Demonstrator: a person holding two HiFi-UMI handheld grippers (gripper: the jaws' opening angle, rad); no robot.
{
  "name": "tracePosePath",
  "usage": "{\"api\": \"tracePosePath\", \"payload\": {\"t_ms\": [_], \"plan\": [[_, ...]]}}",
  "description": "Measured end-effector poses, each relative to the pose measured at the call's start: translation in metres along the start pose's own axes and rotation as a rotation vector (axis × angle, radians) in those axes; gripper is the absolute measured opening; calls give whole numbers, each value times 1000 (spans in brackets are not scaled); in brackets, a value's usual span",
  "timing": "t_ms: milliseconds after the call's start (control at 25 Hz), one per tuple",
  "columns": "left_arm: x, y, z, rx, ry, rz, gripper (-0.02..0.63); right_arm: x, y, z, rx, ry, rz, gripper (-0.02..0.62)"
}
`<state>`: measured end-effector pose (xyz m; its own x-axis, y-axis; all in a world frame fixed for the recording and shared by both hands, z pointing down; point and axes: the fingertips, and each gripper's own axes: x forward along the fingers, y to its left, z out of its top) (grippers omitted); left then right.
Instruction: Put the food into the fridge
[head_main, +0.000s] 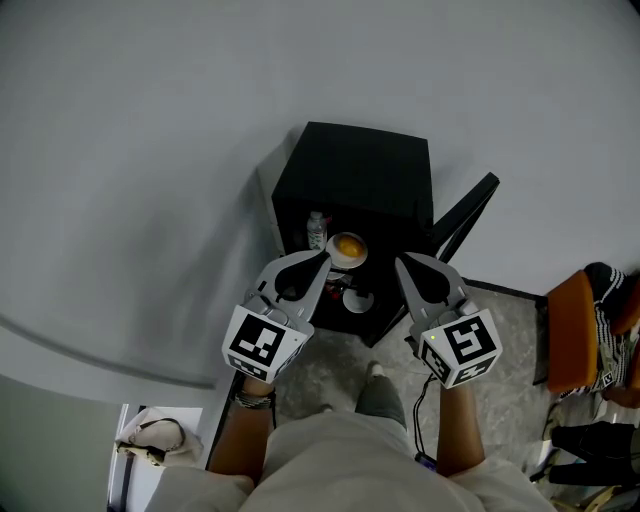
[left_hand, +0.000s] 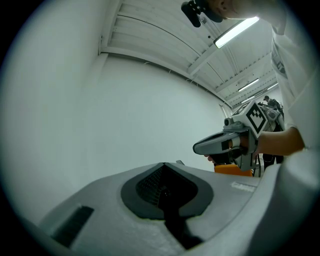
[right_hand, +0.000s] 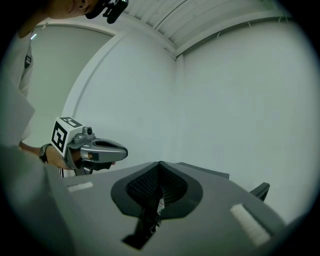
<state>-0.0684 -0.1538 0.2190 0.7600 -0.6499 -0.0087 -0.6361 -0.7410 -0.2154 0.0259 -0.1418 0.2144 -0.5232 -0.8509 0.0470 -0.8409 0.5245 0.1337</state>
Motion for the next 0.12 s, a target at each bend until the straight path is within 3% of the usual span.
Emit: {"api": "tracePosePath", "payload": {"t_ms": [120], "plan": [[3, -2, 2, 2, 2, -7, -3, 0, -3, -1, 8, 2, 2, 6]]}}
